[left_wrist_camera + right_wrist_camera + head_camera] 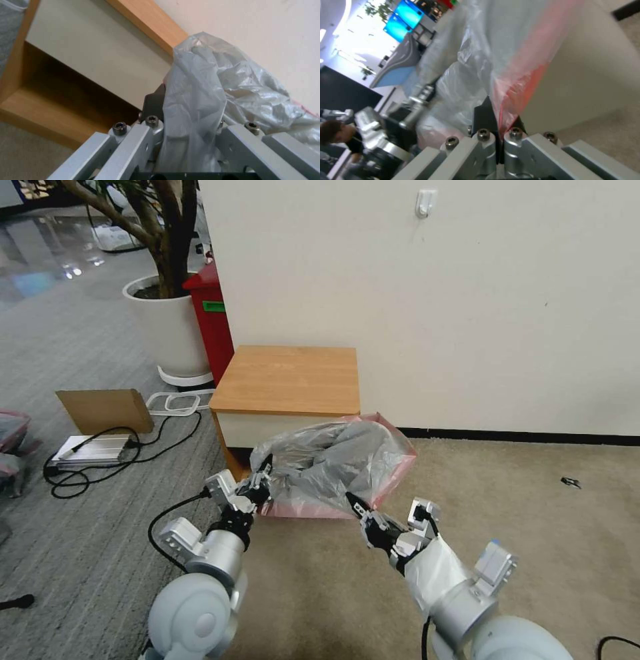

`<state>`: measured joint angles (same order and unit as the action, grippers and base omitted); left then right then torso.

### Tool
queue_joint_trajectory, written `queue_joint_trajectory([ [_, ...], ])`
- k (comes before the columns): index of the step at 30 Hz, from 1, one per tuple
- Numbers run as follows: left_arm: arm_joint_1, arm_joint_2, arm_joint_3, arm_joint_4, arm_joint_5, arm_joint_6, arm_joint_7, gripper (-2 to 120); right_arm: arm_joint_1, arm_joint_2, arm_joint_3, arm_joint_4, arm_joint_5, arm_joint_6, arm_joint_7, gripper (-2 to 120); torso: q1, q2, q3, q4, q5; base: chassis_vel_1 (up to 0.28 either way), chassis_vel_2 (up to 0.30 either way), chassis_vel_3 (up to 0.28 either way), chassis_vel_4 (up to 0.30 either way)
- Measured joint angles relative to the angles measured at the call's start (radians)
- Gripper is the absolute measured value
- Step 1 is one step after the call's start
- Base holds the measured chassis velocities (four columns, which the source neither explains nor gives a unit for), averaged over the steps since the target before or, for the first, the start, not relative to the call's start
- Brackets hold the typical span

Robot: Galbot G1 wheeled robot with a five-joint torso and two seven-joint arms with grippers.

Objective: Pick up the garbage bag from the table and place it over the trash can.

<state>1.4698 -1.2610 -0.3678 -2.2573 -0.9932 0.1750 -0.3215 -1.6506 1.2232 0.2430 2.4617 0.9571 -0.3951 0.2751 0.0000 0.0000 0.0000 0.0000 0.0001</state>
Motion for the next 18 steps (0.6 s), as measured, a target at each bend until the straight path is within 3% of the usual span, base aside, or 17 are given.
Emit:
queue_joint_trajectory([
  [18,-0.01,0.007,-0.054,0.008,-0.167,0.049,-0.019,11,0.002,0.012,0.074,-0.098,-0.11,0.036,-0.067,0,0.0,0.0,0.0,0.0,-0.0001,0.0,0.0,0.0,0.0],
])
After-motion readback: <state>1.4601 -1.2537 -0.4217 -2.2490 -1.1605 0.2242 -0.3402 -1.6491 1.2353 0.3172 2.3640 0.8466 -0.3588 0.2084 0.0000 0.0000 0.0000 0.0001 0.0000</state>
